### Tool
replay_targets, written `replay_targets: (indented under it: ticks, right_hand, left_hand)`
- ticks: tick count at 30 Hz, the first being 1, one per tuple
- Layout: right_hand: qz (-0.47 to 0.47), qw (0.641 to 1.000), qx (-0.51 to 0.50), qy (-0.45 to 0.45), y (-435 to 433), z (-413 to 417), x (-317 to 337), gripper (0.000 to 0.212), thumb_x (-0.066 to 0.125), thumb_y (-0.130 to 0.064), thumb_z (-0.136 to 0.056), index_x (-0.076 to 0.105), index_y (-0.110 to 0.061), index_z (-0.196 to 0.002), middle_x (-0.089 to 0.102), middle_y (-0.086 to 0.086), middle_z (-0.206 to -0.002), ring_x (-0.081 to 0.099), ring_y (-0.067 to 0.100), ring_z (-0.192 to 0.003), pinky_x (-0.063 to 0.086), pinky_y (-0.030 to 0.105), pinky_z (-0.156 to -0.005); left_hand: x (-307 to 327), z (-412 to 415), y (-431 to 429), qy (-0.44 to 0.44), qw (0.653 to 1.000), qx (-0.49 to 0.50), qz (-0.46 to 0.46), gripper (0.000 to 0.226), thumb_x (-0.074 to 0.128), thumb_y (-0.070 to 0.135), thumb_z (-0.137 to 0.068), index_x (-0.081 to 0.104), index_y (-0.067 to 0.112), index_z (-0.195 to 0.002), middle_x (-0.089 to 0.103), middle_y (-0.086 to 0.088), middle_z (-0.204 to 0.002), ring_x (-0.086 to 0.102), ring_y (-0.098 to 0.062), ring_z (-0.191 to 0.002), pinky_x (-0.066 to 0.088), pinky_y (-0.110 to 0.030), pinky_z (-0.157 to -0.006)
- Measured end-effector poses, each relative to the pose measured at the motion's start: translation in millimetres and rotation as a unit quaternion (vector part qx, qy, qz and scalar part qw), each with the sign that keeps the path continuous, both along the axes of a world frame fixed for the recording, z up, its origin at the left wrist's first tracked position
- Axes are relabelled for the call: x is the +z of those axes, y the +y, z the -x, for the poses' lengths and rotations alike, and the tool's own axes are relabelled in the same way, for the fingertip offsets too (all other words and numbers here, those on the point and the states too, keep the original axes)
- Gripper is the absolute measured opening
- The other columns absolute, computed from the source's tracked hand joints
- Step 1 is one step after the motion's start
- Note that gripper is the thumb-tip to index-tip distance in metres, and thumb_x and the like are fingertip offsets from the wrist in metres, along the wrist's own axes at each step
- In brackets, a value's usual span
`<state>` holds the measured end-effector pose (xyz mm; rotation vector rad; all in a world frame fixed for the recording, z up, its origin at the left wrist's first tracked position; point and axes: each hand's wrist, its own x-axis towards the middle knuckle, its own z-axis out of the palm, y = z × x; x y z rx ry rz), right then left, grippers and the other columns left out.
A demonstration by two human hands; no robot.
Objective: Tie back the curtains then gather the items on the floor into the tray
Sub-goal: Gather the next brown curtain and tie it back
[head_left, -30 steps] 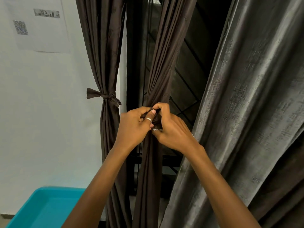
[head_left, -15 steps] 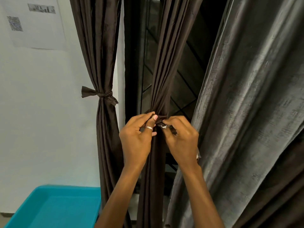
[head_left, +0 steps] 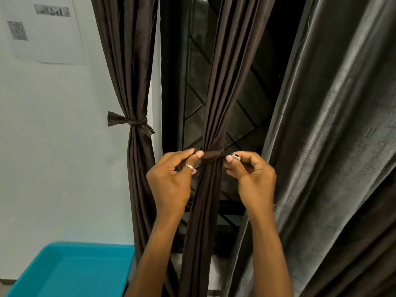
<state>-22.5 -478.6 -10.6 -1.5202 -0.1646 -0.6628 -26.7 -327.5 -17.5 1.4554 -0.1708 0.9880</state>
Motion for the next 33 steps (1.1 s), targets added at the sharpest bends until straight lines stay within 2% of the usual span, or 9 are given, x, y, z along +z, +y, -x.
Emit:
replay_targets:
  ticks: [3,5,8,11,15,19,25,28,33]
  right_hand:
    - [-0.018,1.0,-0.015,0.009,-3,-4,0,0.006,0.073,-0.011,-0.091,0.074,-0.016,-0.095,0.077,0.001,-0.089,0.077,0.015,-0.086,0.063,0.029,-0.078]
    - [-0.021,0.999,-0.028,0.012,-3,-7,-1,0.006,0.073,-0.012,-0.091,0.074,-0.017,-0.094,0.077,0.001,-0.089,0.077,0.016,-0.085,0.064,0.033,-0.079]
    - [-0.008,0.999,-0.047,0.018,-3,-12,-4,0.007,0.074,-0.015,-0.092,0.074,-0.021,-0.094,0.076,-0.003,-0.089,0.076,0.015,-0.086,0.063,0.04,-0.082]
    - [-0.011,0.998,-0.059,0.027,-3,-17,-6,0.008,0.074,-0.017,-0.092,0.074,-0.025,-0.093,0.075,-0.007,-0.086,0.075,0.013,-0.085,0.063,0.043,-0.083]
    - [-0.006,0.997,-0.067,0.029,1,-21,-9,0.008,0.073,-0.02,-0.093,0.072,-0.028,-0.092,0.075,-0.007,-0.086,0.074,0.014,-0.083,0.063,0.043,-0.081]
    - [0.0,0.998,-0.056,0.04,0,-23,-12,0.006,0.073,-0.023,-0.093,0.071,-0.029,-0.092,0.074,-0.007,-0.087,0.074,0.015,-0.085,0.063,0.045,-0.082]
    - [-0.018,0.997,-0.046,0.052,-7,-18,-18,0.002,0.071,-0.023,-0.095,0.072,-0.024,-0.097,0.075,-0.004,-0.088,0.074,0.012,-0.086,0.064,0.037,-0.078]
    - [-0.03,0.997,-0.037,0.063,-14,-15,-21,0.011,0.069,-0.022,-0.096,0.072,-0.02,-0.106,0.075,-0.002,-0.097,0.074,0.01,-0.09,0.063,0.029,-0.075]
    - [-0.027,0.996,-0.027,0.085,-28,-10,-33,0.014,0.064,-0.015,-0.099,0.07,-0.018,-0.111,0.073,0.0,-0.103,0.074,0.009,-0.091,0.063,0.028,-0.075]
  left_hand:
    - [-1,-4,6,-0.001,0.999,0.022,-0.04,0.024,0.08,0.025,-0.083,0.076,0.025,-0.106,0.074,0.01,-0.094,0.073,-0.008,-0.087,0.064,-0.034,-0.072]
    - [-1,-4,8,-0.003,0.998,0.033,-0.049,0.023,0.08,0.027,-0.083,0.075,0.027,-0.106,0.073,0.015,-0.093,0.072,-0.006,-0.086,0.063,-0.033,-0.075]
    - [-1,-5,10,-0.004,0.998,0.04,-0.05,0.023,0.08,0.027,-0.082,0.073,0.031,-0.104,0.071,0.02,-0.09,0.071,-0.003,-0.085,0.06,-0.022,-0.074]
    - [-2,-6,10,0.0,0.997,0.047,-0.054,0.023,0.079,0.027,-0.082,0.072,0.032,-0.103,0.069,0.023,-0.088,0.07,0.002,-0.085,0.055,-0.011,-0.073]
    - [-2,-8,6,0.029,0.999,0.036,-0.029,0.02,0.078,0.031,-0.084,0.07,0.039,-0.1,0.07,0.019,-0.089,0.071,-0.005,-0.082,0.058,-0.018,-0.075]
    - [1,-8,2,0.06,0.998,0.026,-0.027,0.025,0.076,0.032,-0.086,0.062,0.052,-0.091,0.069,0.017,-0.09,0.07,-0.003,-0.083,0.059,-0.021,-0.075]
    - [-6,-9,-13,0.1,0.994,-0.01,-0.033,0.008,0.07,0.034,-0.092,0.067,0.039,-0.098,0.07,0.006,-0.098,0.069,-0.001,-0.085,0.062,-0.027,-0.078]
    - [-12,-8,-21,0.121,0.992,-0.007,-0.025,0.016,0.068,0.036,-0.094,0.072,0.027,-0.106,0.07,0.007,-0.102,0.068,0.0,-0.084,0.062,-0.03,-0.078]
    - [-22,-1,-43,0.149,0.987,-0.03,-0.04,0.004,0.064,0.036,-0.097,0.068,0.038,-0.097,0.072,0.006,-0.095,0.069,-0.001,-0.077,0.062,-0.032,-0.075]
